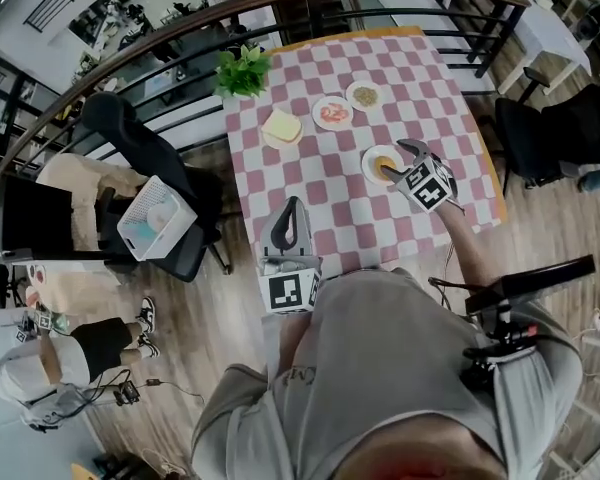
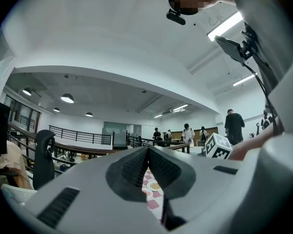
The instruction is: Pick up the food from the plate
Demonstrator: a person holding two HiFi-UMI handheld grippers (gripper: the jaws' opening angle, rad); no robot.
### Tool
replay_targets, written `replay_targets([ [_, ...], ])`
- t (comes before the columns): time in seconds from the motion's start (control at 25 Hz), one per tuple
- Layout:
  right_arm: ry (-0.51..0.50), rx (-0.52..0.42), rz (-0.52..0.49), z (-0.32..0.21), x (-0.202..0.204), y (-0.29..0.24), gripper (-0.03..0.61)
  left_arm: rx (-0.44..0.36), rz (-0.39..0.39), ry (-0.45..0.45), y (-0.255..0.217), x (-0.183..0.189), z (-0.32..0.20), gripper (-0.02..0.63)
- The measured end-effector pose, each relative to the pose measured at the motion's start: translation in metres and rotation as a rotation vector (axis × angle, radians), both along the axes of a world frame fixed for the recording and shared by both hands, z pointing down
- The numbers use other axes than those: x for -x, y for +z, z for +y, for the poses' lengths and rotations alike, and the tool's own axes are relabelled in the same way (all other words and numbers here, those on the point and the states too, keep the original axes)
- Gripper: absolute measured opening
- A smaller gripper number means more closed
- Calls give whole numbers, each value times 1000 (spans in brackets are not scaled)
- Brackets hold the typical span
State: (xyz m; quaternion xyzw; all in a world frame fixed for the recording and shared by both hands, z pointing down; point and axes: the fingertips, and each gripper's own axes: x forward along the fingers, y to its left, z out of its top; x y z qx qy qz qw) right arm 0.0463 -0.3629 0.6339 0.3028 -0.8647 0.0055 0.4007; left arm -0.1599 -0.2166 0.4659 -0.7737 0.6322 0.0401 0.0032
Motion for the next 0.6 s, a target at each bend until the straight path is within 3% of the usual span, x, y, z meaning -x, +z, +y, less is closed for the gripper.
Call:
replay_targets([
  [0.4,92,290,168,-26,-24,130,284,16,-35,-39,0,14,6,11],
  [0.6,98,400,170,-31,-17,174,284,24,-41,-52,0,16,10,11],
])
